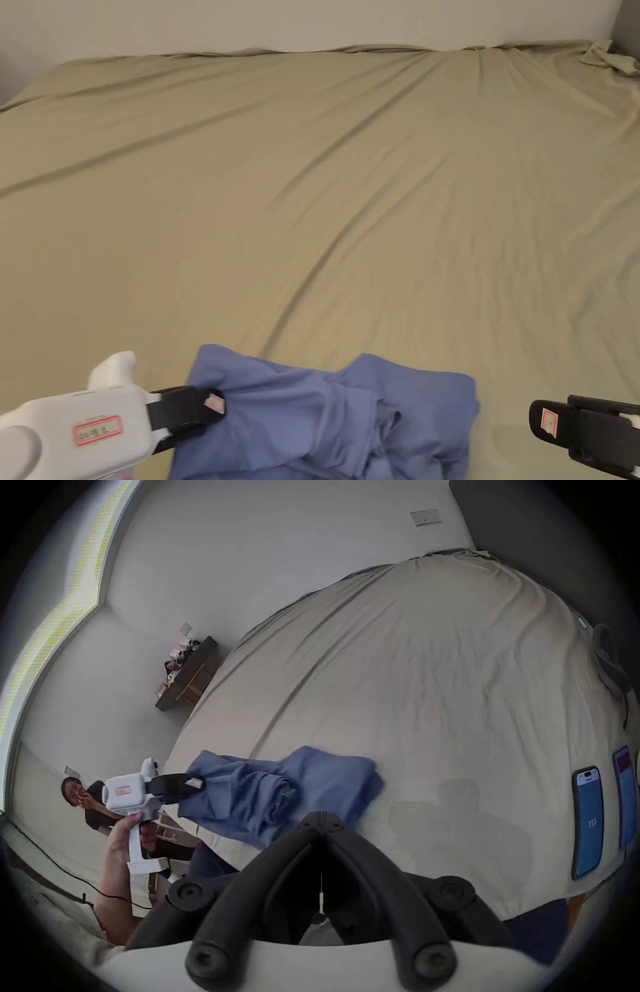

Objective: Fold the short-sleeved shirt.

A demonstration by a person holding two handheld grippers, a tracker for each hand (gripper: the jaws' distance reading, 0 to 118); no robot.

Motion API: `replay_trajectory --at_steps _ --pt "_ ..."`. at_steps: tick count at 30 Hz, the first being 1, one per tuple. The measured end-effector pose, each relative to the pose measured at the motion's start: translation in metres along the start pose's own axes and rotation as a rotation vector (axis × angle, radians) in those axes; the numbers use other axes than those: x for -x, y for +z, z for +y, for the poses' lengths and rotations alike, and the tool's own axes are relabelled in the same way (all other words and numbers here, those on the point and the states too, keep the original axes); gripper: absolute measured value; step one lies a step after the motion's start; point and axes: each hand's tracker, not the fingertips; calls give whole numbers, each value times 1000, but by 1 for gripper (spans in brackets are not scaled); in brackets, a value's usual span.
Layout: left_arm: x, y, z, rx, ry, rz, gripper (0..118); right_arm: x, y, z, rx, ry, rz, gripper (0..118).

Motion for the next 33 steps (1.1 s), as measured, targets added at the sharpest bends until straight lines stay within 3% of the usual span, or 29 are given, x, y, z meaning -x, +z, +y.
replay_trajectory --at_steps 3,5,9,12,16,20,21,22,24,25,26,29,30,32,33 --pt "-18 26 10 -39 -159 247 9 0 0 1 1 10 -15 2" --pt "-34 32 9 -53 -212 316 9 2 -3 2 11 18 -28 2" --pt "-76 16 2 -51 -230 289 9 2 -10 2 40 0 -12 2" --pt "-120 -16 -11 -31 -327 256 9 1 -14 2 54 -62 76 2" --pt "-166 -75 -37 50 -438 195 9 6 -18 4 69 -20 22 2" --pt "-172 -119 -63 109 -448 172 10 5 -17 3 80 -4 5 2" --pt "-166 -127 -66 115 -457 171 21 3 -17 3 82 -8 7 2" --pt "-158 -129 -67 116 -443 154 44 3 -17 1 89 -12 14 2" --pt "-148 -118 -63 81 -291 31 100 2 -18 0 106 -12 31 2" --pt "-146 -106 -59 57 -238 -26 112 2 -18 -1 105 -12 45 2" --pt "-144 -87 -52 6 -207 -65 115 2 -17 -2 108 -3 59 2" --pt "-134 -42 -30 -104 -176 -115 115 4 -16 -2 108 23 65 2" --pt "-129 -34 -25 -114 -202 -69 107 3 -16 -3 108 23 65 2" --pt "-126 -26 -15 -110 -349 169 97 -1 -20 -3 109 8 72 2" --pt "-127 -30 -14 -123 -430 261 77 -3 -23 -3 108 -5 74 2"
